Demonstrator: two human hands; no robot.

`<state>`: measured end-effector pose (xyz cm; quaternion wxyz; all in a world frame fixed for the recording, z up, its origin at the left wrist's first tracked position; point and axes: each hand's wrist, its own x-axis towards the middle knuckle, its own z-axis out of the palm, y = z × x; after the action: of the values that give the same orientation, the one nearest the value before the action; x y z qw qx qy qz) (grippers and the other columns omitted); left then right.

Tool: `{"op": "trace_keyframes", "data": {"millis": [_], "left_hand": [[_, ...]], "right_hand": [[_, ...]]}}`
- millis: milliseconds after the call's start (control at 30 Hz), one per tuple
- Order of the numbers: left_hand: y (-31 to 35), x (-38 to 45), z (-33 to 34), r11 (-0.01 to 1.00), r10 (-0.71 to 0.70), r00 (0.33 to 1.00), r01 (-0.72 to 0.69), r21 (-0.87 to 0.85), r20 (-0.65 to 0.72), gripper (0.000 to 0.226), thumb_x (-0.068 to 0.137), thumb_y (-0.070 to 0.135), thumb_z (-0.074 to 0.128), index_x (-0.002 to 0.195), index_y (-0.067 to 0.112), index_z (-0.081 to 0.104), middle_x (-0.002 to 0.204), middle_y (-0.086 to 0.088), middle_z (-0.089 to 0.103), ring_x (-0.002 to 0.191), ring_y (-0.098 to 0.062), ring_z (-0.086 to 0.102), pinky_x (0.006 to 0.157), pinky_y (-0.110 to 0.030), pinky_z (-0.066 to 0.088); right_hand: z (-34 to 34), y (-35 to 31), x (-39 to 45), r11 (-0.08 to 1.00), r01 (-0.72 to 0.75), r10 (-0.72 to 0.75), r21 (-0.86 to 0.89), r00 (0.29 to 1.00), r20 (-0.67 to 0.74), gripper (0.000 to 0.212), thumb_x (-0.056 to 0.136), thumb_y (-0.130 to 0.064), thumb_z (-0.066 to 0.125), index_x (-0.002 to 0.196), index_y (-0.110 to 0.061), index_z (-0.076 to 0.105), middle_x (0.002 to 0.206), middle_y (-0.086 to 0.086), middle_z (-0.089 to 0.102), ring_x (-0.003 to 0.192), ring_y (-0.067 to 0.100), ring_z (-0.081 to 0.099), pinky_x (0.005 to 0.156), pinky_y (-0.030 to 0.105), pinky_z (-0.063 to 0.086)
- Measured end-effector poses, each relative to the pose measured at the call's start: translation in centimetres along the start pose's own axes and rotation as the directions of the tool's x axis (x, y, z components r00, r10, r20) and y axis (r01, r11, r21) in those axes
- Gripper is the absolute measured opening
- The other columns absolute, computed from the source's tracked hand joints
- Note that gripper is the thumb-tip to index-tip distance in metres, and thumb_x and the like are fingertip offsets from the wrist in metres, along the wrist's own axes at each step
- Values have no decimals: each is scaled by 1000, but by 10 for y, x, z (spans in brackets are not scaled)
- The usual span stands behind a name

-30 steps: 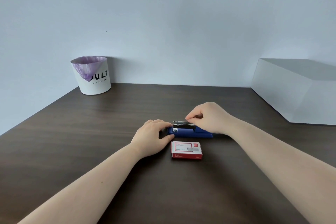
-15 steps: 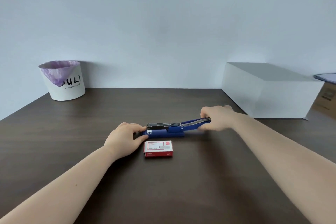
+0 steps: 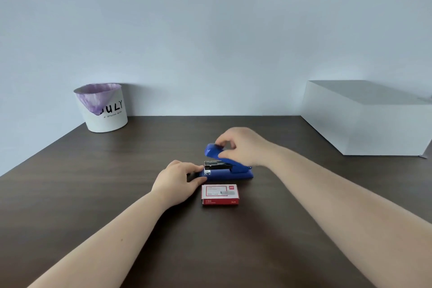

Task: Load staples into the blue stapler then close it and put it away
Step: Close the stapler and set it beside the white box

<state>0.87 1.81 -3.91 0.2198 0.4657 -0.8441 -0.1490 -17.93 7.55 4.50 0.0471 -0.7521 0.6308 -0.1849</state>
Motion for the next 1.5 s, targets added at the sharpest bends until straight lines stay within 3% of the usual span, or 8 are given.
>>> {"op": "trace_keyframes", "data": {"millis": [167,300,400,567,667,833,1100,1500], "left_hand": [[0,-1,-1,1000,15,1000,-15,-12,12,37,83,43,59,119,35,59,108,10,68,115,-11,45,95,-34,45],[0,1,-1,996,9,1000,-8,-90,12,31,86,35,55,116,32,61,109,9,68,111,-13,49,95,-33,44],[-1,6,-1,977,-89,991,67,-204,-103,23,90,25,49,104,19,66,105,2,68,98,-19,58,88,-32,46],[4,25,-1,985,-169,981,165,-52,-99,30,90,33,45,77,11,59,70,-1,59,77,-26,58,66,-33,43],[13,42,3,983,-181,983,182,28,-44,31,89,39,45,68,18,53,66,2,56,72,-22,55,61,-31,40],[21,65,16,979,-174,981,181,94,-84,37,91,40,41,60,19,44,63,4,50,73,-25,53,60,-30,36],[55,134,49,990,-81,997,79,115,19,33,91,42,40,66,20,45,73,2,53,78,-24,52,66,-31,38],[86,210,97,994,103,994,-105,44,41,35,88,46,44,62,23,44,66,7,53,75,-22,54,58,-28,35]], "right_hand": [[17,1,6,997,1,6,-80,996,90,30,86,-27,60,115,-20,63,113,-2,67,104,18,56,87,33,48],[18,21,-2,986,-84,105,-146,984,141,37,84,-41,61,117,-24,60,107,-4,66,97,18,55,80,33,48],[23,33,-8,984,-128,140,-122,985,98,34,84,-43,61,110,-22,65,90,-7,59,82,15,51,68,28,39],[26,35,-8,981,-153,160,-116,986,50,31,83,-43,61,103,-20,67,82,-5,60,76,17,54,59,28,39],[29,39,-1,969,-205,206,-140,979,-7,33,81,-45,61,99,-19,67,94,0,67,85,21,59,66,32,46],[33,58,4,950,-289,270,-122,951,-153,28,82,-46,60,94,-20,61,88,3,61,87,24,56,65,31,41],[38,119,-3,894,-432,345,-117,832,-435,26,92,-33,49,104,-11,54,99,7,62,103,26,49,63,32,40],[7,245,41,691,-717,565,-87,612,-554,26,93,-24,47,111,-7,55,112,13,61,109,31,50,65,32,35]]}}
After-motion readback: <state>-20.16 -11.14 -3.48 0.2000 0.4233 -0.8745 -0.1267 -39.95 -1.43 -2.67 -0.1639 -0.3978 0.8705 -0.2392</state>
